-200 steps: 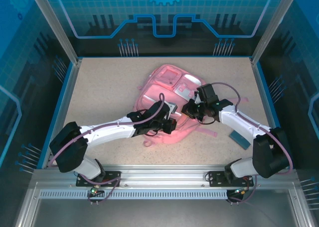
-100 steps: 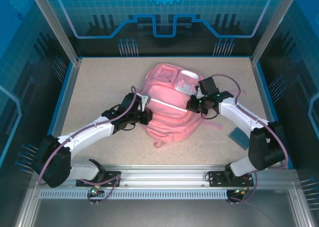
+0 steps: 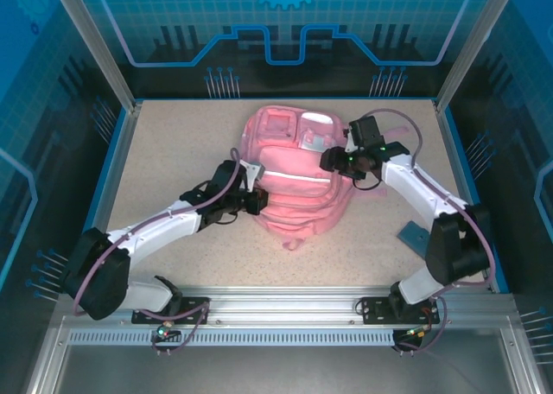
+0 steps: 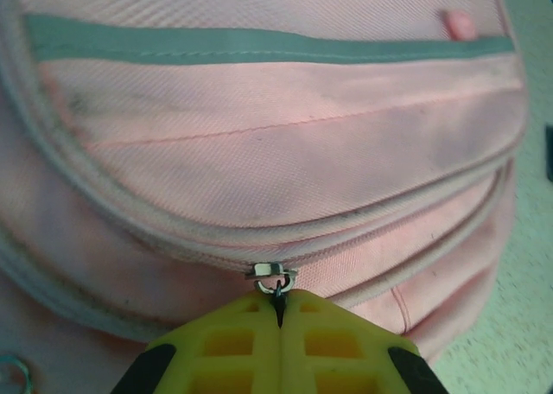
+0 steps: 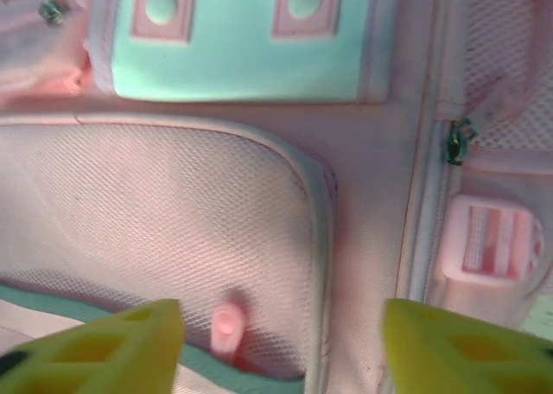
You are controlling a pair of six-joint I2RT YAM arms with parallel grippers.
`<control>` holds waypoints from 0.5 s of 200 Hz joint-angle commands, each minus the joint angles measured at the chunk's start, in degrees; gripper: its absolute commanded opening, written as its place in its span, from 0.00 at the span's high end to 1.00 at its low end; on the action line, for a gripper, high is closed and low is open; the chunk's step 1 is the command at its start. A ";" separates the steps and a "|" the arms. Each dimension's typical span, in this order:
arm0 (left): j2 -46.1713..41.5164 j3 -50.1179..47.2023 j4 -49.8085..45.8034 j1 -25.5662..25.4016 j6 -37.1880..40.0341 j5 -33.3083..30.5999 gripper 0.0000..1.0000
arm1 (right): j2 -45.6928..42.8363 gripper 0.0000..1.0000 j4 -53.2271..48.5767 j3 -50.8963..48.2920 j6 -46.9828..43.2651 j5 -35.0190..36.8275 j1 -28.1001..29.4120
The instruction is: Pack books, pencil case, and school supplies into a backpack
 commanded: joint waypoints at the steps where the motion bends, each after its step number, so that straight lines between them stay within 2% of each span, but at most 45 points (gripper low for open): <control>1: -2.20 1.02 -0.28 -4.57 -1.58 4.56 1.00 | -8.04 0.26 -4.41 -3.23 4.23 4.17 -0.64; 37: 1.51 3.98 2.58 -10.56 -4.22 6.97 1.00 | -16.00 0.23 -5.98 -10.36 13.23 1.04 -0.73; 73: 7.29 8.67 3.19 -14.22 -5.48 5.64 1.00 | -19.36 0.34 -4.90 -16.25 23.10 -3.08 0.55; 100: 9.21 10.64 2.61 -14.50 -5.80 4.67 1.00 | -20.11 0.36 -1.40 -20.39 28.24 -3.46 2.47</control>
